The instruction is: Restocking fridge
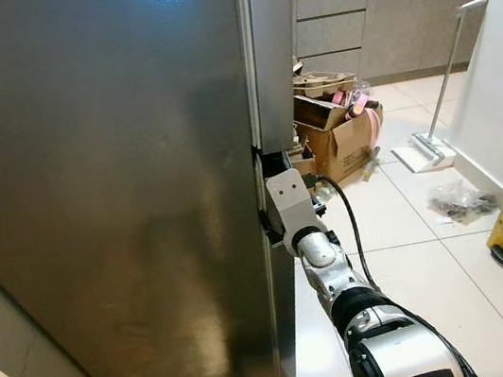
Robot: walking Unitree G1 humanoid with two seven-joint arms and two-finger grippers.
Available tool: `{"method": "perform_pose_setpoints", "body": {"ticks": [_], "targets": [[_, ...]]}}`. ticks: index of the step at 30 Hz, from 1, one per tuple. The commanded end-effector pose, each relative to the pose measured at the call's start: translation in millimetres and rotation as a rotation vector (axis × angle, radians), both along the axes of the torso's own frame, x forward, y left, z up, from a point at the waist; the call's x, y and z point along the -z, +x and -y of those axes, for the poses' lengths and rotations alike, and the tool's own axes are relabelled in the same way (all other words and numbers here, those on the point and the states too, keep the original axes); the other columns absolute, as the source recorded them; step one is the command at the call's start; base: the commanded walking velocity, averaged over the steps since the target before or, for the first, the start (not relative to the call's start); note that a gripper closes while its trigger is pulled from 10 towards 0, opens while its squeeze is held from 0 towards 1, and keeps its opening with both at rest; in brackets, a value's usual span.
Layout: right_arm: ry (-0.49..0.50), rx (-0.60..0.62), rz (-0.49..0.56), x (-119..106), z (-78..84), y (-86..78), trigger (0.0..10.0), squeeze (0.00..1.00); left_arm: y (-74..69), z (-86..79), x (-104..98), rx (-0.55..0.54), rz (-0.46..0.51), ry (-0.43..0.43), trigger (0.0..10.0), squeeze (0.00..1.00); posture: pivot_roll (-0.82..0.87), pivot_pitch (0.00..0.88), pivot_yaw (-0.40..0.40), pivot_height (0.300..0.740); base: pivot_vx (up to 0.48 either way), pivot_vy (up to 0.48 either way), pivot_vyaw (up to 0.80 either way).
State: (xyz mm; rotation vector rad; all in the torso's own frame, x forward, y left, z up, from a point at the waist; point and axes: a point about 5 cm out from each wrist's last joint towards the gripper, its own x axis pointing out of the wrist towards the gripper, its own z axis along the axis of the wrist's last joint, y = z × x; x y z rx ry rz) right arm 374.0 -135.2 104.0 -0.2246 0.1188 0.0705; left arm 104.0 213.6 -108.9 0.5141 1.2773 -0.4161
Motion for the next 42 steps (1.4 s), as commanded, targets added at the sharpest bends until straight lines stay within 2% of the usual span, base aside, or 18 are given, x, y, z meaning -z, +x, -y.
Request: {"method": "perform_pose_setpoints", "body": {"ticks": [1,18,32,36,37,38,39,42], "targets": [[0.005,0.172,-0.013,3.4,35.2,-2.2,10.0,0.0,3.0,-5.1,-1.9,0.024,0.011,0.013,10.0,0.0,0.03,0.0,-0.004,0.74,0.0,0.0,0.0],[-0.023,0.256,-0.032,10.5,54.1,-8.2,10.0,0.0,5.5,-6.1,-2.8,0.038,0.011,0.014,10.0,0.0,0.02,0.0,0.009,0.74,0.0,0.0,0.0],[-0.032,0.284,-0.029,10.6,60.0,-9.3,10.0,0.0,6.6,-7.3,-3.4,0.047,0.012,0.018,10.0,0.0,0.02,0.0,0.013,0.74,0.0,0.0,0.0],[-0.044,0.307,-0.028,11.8,67.1,-11.5,10.0,0.0,5.9,-6.9,-3.1,0.048,0.01,0.017,10.0,0.0,0.02,0.0,0.006,0.74,0.0,0.0,0.0],[-0.049,0.328,-0.031,13.6,73.7,-14.0,10.0,0.0,5.9,-6.8,-3.1,0.044,0.011,0.016,10.0,0.0,0.03,0.0,0.003,0.74,0.0,0.0,0.0],[-0.049,0.328,-0.031,13.6,73.7,-14.0,10.0,0.0,5.9,-6.8,-3.1,0.044,0.011,0.016,10.0,0.0,0.03,0.0,0.003,0.74,0.0,0.0,0.0],[-0.061,0.358,-0.041,17.4,85.2,-18.8,10.0,0.0,5.8,-6.9,-3.1,0.042,0.012,0.015,10.0,0.0,0.03,0.0,0.007,0.74,0.0,0.0,0.0],[-0.066,0.373,-0.043,18.0,90.7,-20.5,10.0,0.0,4.0,-7.1,-2.7,0.047,0.007,0.016,10.0,0.0,0.02,0.0,0.011,0.74,0.0,0.0,0.0]]}}
